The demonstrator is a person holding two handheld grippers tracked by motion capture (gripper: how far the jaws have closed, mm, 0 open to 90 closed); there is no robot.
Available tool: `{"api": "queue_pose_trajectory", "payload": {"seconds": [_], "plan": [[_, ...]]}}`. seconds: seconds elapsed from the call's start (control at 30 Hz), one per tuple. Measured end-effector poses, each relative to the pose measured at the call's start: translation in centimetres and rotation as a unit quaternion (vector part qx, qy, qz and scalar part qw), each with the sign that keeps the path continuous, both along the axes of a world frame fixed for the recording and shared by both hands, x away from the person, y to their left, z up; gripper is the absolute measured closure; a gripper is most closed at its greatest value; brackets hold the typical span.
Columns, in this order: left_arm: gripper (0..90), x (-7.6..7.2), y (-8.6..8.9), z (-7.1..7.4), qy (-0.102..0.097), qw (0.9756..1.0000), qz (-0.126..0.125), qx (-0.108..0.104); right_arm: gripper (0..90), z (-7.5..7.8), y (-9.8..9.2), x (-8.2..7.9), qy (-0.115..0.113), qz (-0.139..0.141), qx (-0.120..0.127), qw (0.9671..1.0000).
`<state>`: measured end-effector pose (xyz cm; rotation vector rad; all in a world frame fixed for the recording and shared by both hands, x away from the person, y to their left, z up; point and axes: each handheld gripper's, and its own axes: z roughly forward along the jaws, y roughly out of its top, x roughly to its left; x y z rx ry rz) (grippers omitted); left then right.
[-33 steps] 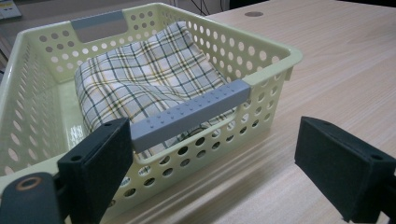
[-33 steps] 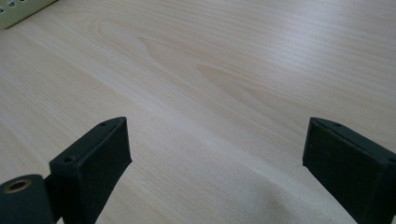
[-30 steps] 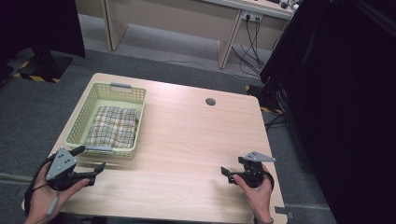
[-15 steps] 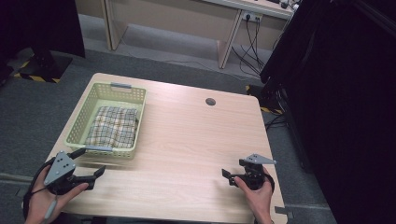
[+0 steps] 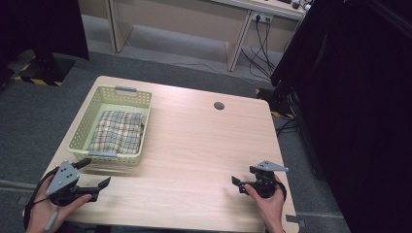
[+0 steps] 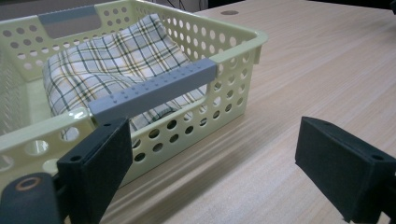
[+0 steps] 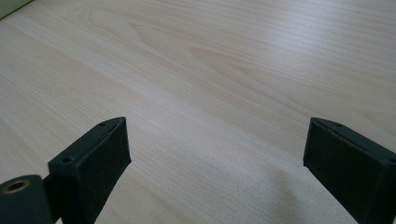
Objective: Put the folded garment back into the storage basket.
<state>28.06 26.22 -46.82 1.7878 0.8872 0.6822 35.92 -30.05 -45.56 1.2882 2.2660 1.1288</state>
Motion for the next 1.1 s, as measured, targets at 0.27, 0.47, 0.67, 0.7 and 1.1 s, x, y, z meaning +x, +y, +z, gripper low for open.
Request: {"api": "queue_pose_trajectory", "payload": {"seconds": [0.27,0.47,0.67,0.7,1.1], "plan": [[10.7,0.1,0.2,-0.7,0.009,1.0000,0.003,-0.001,7.8,0.0,-0.1,0.0,0.000,-0.001,0.001,1.0000],[10.7,0.3,0.3,-1.1,0.012,0.9999,0.006,0.001,7.8,-0.1,-0.3,-0.1,0.001,-0.004,0.001,1.0000],[10.7,0.4,0.3,-1.2,0.015,0.9999,0.007,0.002,7.8,-0.3,-0.5,-0.2,0.000,-0.008,0.002,1.0000],[10.7,0.4,0.3,-1.2,0.015,0.9999,0.008,0.002,7.8,-0.4,-0.6,-0.2,0.000,-0.008,0.002,1.0000],[10.5,0.4,0.4,-1.2,0.017,0.9998,0.010,0.002,7.7,-0.9,-1.2,-0.5,0.002,-0.016,0.001,0.9999]]}}
